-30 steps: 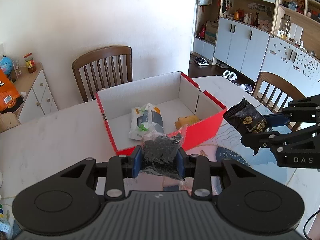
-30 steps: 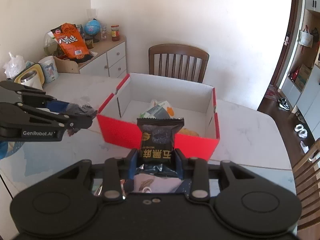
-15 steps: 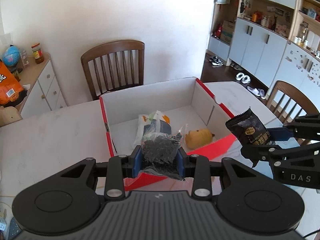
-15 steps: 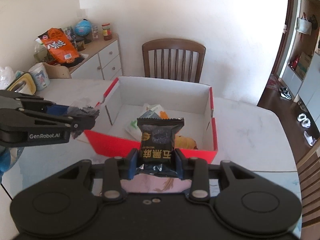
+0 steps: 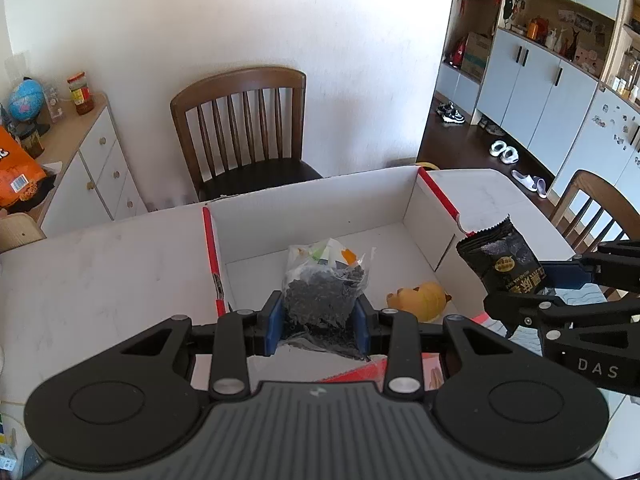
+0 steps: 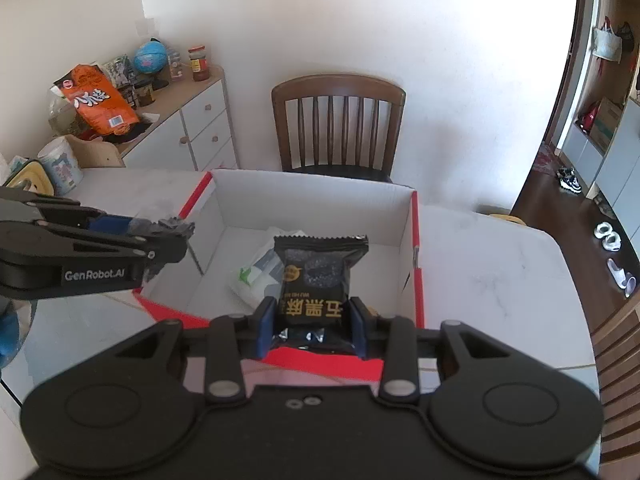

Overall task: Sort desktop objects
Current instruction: 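Carry clear bag over red box with left gripper while right carries snack packet there, then lower clear bag into box and open left gripper while right releases snack packet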

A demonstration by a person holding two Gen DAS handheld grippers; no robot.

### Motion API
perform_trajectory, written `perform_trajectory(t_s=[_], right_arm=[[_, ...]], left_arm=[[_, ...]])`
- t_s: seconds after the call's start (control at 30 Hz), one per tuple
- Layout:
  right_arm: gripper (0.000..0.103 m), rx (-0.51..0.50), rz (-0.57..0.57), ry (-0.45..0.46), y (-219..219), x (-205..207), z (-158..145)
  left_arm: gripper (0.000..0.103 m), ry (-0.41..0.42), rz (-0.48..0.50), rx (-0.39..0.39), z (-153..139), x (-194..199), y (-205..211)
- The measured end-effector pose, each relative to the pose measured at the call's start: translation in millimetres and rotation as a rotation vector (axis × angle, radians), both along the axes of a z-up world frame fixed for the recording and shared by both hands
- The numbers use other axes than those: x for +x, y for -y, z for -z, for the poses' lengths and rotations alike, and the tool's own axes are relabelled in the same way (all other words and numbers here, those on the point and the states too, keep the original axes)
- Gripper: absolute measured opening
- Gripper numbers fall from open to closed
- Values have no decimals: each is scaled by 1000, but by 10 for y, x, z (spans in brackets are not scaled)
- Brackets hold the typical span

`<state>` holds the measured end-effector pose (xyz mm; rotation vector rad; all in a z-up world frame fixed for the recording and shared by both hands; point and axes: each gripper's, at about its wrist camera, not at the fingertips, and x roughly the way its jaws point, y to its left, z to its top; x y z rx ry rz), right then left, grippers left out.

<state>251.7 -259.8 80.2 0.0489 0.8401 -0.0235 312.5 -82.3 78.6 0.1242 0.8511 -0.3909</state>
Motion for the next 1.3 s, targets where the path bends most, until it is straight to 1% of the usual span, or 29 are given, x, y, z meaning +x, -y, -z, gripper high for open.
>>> perform_trajectory(t_s=[0.1,0.23,0.33,0.67,1.03,1.3], right_arm=[[37,6,5,-16,55,99,32],[37,7,3,-33,89,205,81],[37,-4,0,-40,95,275,126],[37,-11,-7,-78,151,509,315],[37,-21,-9,-113,216,776,530],[37,-47,-26,-149,201,938,689]], left_arm=[[34,-20,-2,9,30,109,25],[34,-77,-5,11,127,273,48],[34,-107,-1,27,208,367,70],[34,-128,30,96,439,527,220],[34,-164,49,155,660,730,316],[34,-208,61,188,822,833,377]])
